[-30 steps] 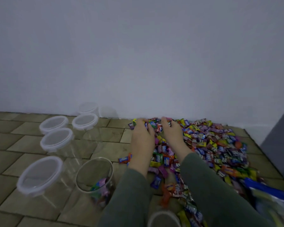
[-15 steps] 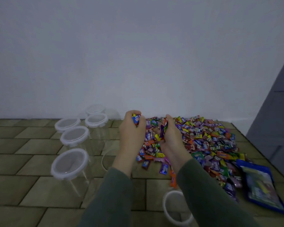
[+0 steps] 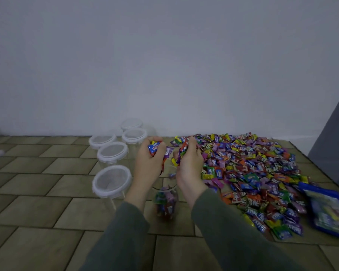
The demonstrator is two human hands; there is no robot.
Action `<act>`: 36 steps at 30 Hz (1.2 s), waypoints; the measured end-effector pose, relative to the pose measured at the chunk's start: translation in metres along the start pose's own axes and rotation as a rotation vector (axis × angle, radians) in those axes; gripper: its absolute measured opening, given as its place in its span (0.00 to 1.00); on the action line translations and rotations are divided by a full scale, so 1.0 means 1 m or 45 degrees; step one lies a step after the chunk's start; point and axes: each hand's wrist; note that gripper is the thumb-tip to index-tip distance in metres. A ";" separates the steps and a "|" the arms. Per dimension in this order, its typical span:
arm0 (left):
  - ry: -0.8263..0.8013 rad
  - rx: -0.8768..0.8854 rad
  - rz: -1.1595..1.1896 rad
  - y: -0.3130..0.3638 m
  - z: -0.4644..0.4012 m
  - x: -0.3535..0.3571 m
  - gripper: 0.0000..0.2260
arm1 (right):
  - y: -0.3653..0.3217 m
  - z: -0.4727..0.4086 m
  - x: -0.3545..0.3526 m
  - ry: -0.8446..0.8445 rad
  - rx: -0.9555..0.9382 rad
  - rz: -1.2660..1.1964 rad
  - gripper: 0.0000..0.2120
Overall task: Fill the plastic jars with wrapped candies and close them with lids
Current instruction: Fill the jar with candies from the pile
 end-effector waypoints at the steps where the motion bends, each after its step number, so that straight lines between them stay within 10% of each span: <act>1: -0.016 0.020 0.002 -0.002 0.000 -0.002 0.03 | 0.001 0.002 0.000 0.017 -0.019 0.002 0.18; 28: -0.188 0.494 -0.200 -0.043 -0.006 -0.010 0.13 | 0.013 -0.004 -0.004 0.150 -0.070 -0.001 0.16; 36: -0.027 0.188 0.287 -0.063 0.003 -0.003 0.16 | 0.008 -0.001 -0.003 0.153 -0.081 -0.009 0.21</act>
Point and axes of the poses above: each hand's wrist, its own z-axis away from the middle knuckle, its own x-axis out of the palm, y = z × x, and after that the axes turned 11 degrees about -x, right-handed
